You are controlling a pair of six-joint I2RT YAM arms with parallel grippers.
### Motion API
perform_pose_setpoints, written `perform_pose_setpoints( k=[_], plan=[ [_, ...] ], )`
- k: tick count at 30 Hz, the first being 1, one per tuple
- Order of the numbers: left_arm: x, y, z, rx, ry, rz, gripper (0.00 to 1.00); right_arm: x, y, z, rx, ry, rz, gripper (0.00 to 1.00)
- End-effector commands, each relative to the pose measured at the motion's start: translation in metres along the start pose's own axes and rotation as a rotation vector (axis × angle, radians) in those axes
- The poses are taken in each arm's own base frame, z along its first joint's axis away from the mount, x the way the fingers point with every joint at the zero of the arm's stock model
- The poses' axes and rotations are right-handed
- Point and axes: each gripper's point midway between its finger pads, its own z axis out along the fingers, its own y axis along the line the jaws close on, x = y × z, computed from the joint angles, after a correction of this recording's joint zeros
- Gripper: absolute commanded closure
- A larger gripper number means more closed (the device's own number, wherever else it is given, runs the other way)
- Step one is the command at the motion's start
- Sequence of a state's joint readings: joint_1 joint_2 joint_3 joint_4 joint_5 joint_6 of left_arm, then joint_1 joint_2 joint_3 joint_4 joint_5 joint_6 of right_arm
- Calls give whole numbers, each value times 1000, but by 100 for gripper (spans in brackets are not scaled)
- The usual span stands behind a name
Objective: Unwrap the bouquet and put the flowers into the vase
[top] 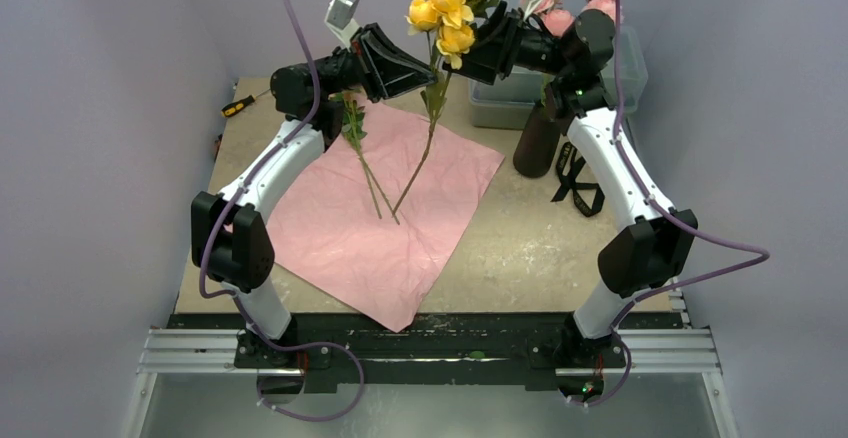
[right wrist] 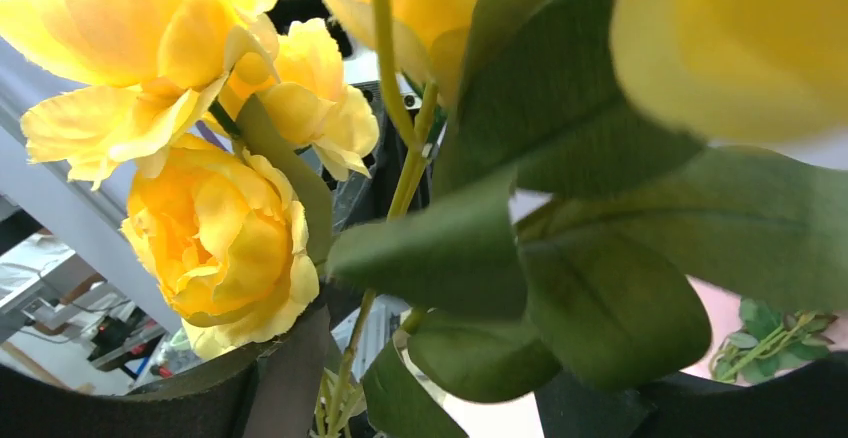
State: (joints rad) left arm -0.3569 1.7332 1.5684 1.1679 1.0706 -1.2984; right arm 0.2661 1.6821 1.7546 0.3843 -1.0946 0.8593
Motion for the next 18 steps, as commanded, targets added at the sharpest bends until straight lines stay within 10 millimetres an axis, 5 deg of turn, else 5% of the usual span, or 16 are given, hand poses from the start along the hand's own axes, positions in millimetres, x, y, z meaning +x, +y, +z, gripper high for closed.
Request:
perform_pose_setpoints(
  k=[1, 3, 9, 11, 12, 15, 18],
  plan=[
    [-17, -28, 5, 51, -13, 101, 100, -15, 36, 1, -75, -8, -68, 29],
    [-16, -29, 7, 56, -10, 99, 100, -15, 37, 1, -82, -5, -68, 39],
    [-7, -18, 5, 24, 3, 77, 100, -14, 44, 0, -108, 9, -93, 98],
    [-6, 0, 0, -35, 8, 79, 100, -15, 49, -1, -119, 14, -110, 100],
    [-8, 10, -5, -75, -3, 73, 91, -15, 51, -2, -121, 15, -114, 100],
    [-19, 38, -25, -178, -49, 44, 42, -17, 50, -8, -106, 8, -116, 100],
    [-28, 63, -46, -269, -78, 11, 27, -20, 40, -18, -58, -6, -108, 100]
  ],
)
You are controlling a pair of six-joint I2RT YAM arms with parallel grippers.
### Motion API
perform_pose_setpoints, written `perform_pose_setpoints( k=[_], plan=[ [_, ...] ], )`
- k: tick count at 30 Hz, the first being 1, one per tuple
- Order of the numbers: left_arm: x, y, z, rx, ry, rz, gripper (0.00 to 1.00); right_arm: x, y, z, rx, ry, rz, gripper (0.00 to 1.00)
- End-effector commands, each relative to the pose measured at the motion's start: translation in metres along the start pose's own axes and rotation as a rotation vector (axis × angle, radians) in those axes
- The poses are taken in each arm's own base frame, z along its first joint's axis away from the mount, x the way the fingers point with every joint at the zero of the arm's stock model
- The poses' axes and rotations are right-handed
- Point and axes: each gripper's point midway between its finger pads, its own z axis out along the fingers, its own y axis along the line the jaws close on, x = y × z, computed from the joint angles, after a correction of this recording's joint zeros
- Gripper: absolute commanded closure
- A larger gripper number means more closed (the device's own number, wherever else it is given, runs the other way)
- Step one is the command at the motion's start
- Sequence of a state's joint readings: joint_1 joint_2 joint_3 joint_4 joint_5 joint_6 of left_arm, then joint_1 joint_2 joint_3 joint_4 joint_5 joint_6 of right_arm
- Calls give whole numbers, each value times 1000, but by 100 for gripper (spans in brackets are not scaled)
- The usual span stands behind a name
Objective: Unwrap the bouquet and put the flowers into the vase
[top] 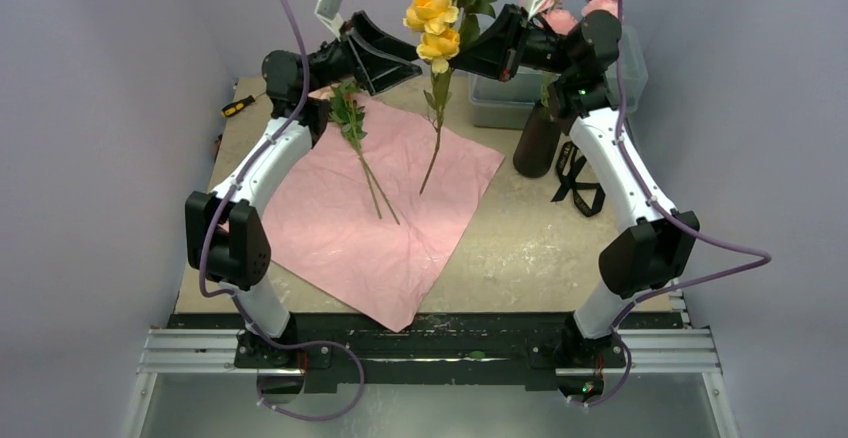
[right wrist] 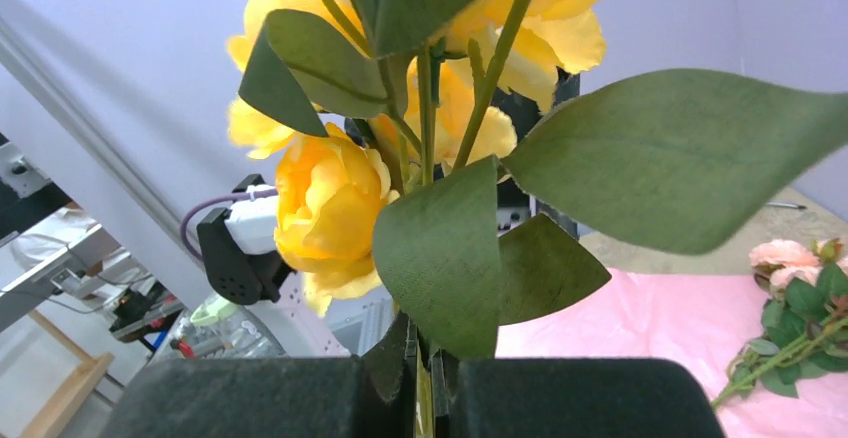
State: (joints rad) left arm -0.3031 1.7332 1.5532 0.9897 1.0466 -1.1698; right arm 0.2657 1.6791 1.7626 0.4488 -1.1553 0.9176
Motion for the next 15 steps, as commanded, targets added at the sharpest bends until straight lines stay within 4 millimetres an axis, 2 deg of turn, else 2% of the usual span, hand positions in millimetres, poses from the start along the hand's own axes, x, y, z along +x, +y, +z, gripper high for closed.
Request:
perform_pose_setpoints(
  k=[1, 4, 10, 15],
  plan=[
    [-30, 30, -26, -145, -86, 22, 25, -21, 20, -20, 25, -35, -99, 100],
    [-34, 46, -38, -205, -105, 16, 21, -28, 13, -36, 86, -56, -108, 100],
    [-24, 72, -50, -321, -88, 50, 18, -52, 10, -77, 226, -115, -180, 100],
    [-15, 82, -54, -343, -78, 37, 17, -70, 6, -133, 389, -172, -227, 100]
  ],
)
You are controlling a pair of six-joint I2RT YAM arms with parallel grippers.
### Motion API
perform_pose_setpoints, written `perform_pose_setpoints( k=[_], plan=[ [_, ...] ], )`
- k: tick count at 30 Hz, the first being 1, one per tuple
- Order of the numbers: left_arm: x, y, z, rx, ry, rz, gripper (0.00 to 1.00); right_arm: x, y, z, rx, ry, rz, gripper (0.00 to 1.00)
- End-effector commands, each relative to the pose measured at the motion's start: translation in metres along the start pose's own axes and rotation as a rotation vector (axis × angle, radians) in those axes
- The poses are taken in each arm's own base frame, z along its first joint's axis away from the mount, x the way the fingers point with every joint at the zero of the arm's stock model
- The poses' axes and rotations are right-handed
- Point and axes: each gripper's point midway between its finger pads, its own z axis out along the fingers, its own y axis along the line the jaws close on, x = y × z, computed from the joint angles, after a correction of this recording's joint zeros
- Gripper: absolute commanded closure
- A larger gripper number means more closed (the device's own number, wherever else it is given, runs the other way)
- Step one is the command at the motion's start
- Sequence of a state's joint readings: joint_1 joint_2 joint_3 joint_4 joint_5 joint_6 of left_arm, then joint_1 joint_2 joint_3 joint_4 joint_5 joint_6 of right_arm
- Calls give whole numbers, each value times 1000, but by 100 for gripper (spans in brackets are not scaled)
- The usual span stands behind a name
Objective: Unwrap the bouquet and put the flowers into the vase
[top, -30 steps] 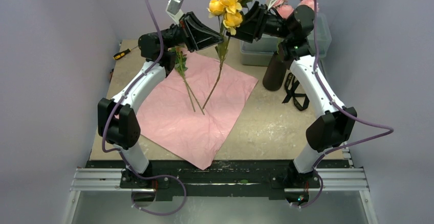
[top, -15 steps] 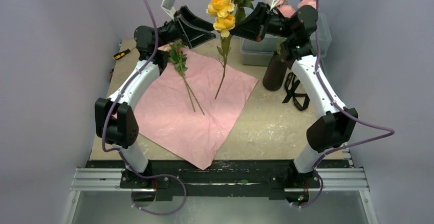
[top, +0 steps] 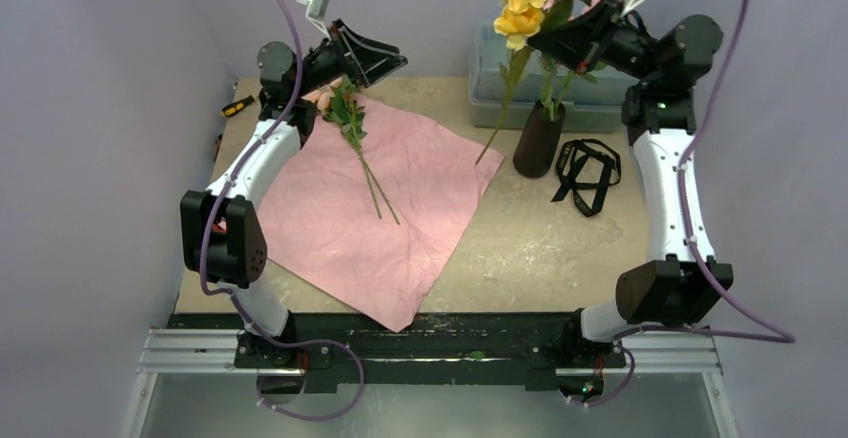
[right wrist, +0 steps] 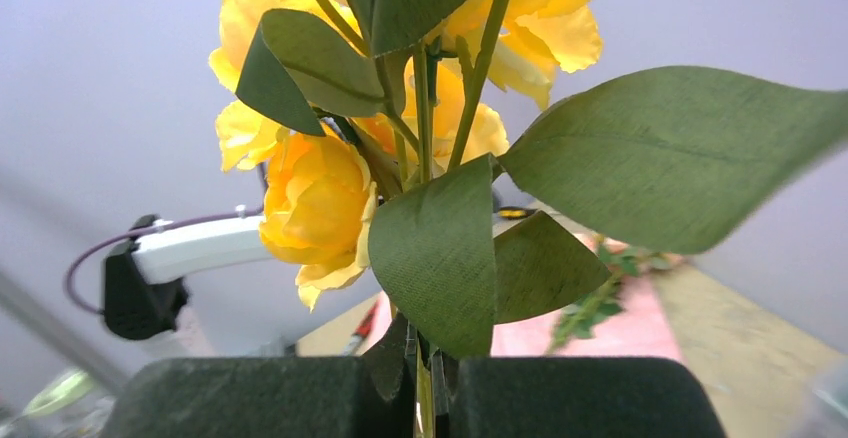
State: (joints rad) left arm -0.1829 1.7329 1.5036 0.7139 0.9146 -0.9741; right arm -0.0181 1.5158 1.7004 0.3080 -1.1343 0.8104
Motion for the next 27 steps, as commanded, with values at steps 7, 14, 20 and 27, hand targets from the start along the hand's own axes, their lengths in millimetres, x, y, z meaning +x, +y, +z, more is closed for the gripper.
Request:
perform_pose_setpoints(
  k=[7, 14, 20, 27],
  plan=[
    [-2, 3, -3, -35, -14, 80, 17, -64, -27, -100, 348, -164, -186, 100],
    [-2, 7, -2, -39, -10, 92, 17, -99, -56, -142, 619, -285, -330, 100],
    [1, 12, -1, -44, -3, 93, 17, -113, -84, -159, 738, -317, -448, 100],
    [2, 15, -4, -53, 16, 102, 17, -118, -109, -158, 725, -328, -429, 100]
  ],
)
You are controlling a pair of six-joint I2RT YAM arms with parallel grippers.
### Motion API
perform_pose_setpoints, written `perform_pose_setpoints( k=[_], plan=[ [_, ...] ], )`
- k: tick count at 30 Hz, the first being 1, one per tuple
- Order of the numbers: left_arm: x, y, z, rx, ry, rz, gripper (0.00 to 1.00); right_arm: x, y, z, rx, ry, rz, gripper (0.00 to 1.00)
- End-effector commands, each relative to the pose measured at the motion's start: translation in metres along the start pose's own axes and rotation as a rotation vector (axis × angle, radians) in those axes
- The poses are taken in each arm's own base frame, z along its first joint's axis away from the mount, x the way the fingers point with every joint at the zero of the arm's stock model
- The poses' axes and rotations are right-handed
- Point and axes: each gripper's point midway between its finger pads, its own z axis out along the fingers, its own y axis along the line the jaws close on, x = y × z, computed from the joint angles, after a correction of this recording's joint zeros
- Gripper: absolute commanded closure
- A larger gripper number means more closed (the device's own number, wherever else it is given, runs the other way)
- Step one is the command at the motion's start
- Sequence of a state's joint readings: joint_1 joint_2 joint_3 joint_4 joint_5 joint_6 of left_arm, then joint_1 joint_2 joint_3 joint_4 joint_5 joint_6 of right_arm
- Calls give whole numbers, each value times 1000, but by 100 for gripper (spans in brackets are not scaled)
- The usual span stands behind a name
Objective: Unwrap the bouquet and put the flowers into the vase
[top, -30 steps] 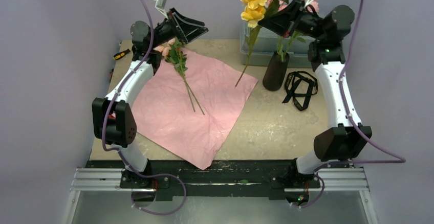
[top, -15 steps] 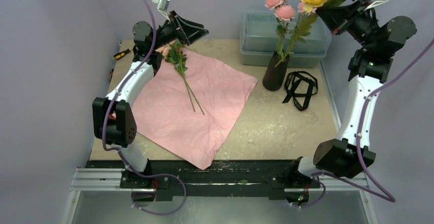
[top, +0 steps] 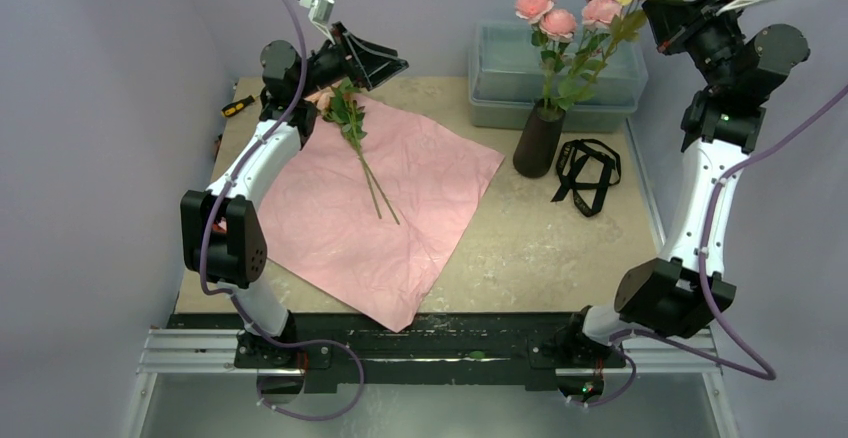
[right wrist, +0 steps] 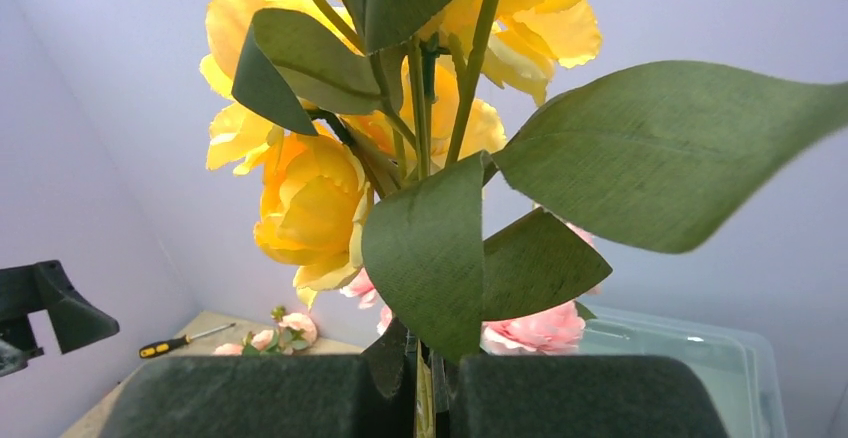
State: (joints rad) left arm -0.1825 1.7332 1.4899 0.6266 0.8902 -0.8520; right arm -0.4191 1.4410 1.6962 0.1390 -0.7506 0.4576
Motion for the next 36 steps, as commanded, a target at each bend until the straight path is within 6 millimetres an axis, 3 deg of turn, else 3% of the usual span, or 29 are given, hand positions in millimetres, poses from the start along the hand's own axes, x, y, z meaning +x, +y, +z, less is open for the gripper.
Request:
perform_pose_setpoints(
  k=[1, 12, 22, 25, 36],
  plan=[
    [-8, -5, -3, 10, -4, 58, 17, -20, -2, 10, -14, -63, -46, 100],
    [-3, -2, -5, 14, 0, 41, 17, -69, 52, -4, -139, -90, -10, 100],
    [-4, -4, -5, 39, 1, 33, 17, -94, 26, -15, -57, -106, -84, 100],
    [-4, -5, -7, 36, 5, 36, 17, -90, 21, -14, -50, -90, -68, 100],
    [-3, -4, -8, 29, 2, 28, 17, -32, -2, -15, -3, -26, 107, 100]
  ],
)
